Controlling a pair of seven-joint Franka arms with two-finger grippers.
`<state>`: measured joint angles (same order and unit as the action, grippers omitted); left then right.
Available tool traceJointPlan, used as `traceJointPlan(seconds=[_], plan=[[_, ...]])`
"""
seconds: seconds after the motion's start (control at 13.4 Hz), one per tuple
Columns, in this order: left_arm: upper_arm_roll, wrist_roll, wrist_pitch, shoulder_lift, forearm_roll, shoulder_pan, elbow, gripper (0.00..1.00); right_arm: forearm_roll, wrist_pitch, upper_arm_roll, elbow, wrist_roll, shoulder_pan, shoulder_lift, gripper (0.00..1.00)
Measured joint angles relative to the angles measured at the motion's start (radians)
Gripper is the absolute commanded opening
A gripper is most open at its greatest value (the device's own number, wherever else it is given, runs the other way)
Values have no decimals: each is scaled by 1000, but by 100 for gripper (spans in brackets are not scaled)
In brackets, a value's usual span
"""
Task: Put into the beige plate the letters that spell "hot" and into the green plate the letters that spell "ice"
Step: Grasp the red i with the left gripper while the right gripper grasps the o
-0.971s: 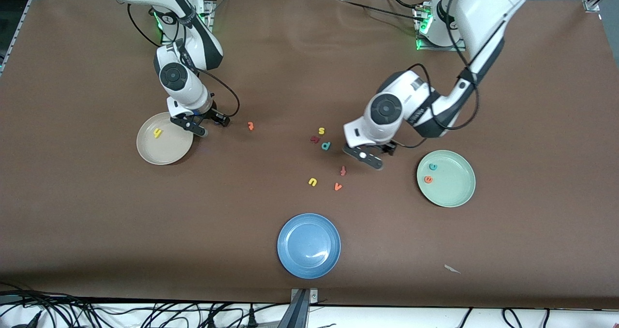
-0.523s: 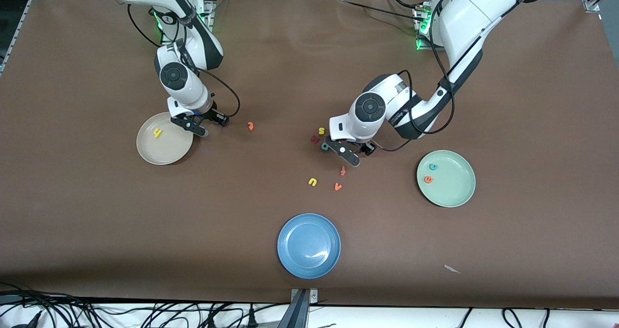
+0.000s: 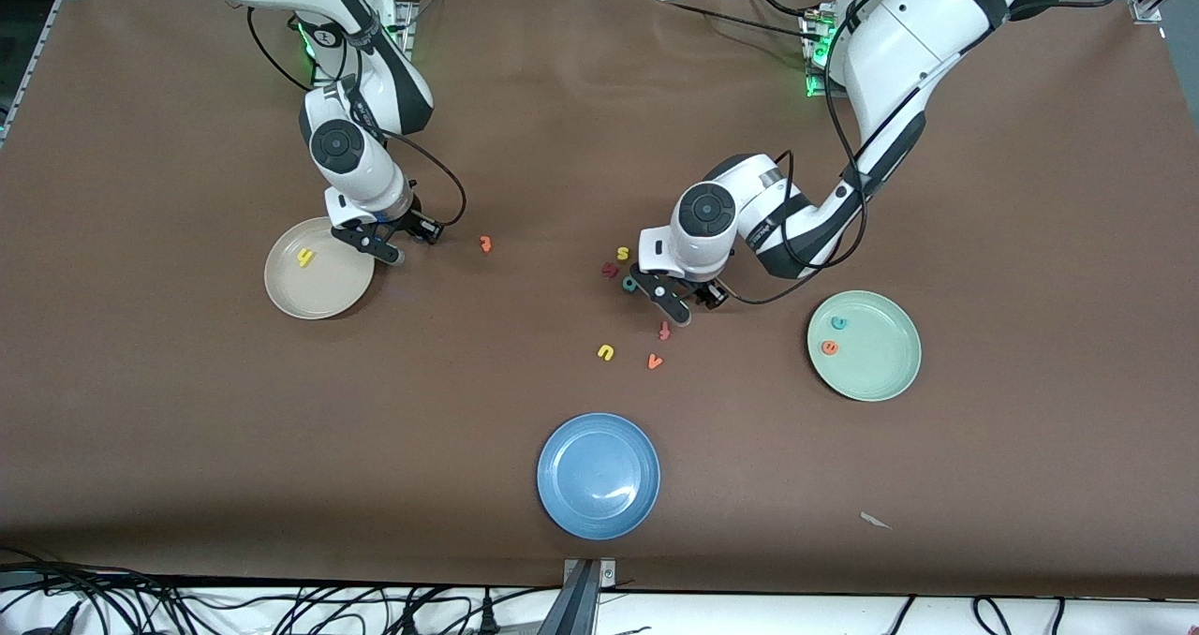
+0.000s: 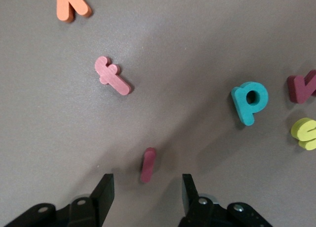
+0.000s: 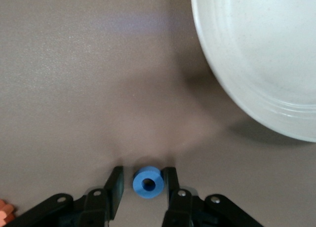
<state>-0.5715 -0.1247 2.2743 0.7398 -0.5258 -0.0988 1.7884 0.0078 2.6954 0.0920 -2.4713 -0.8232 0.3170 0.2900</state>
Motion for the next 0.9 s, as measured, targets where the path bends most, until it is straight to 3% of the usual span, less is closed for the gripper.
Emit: traceJointPlan(seconds=[0.3,0.45,0.52,0.9], plan=[[0,1,27,16,-43,0,0,34,0,0,1,0,0,0,-1,21],[0,3,35,16,-43,0,0,8,0,-1,1,0,0,0,-2,20],[0,5,37,16,-43,0,0,0,0,-6,1,0,0,0,-2,20],[-1,6,23,10,-43,3,-17,0,0,-129,-3,31,1,-1,-52,20]])
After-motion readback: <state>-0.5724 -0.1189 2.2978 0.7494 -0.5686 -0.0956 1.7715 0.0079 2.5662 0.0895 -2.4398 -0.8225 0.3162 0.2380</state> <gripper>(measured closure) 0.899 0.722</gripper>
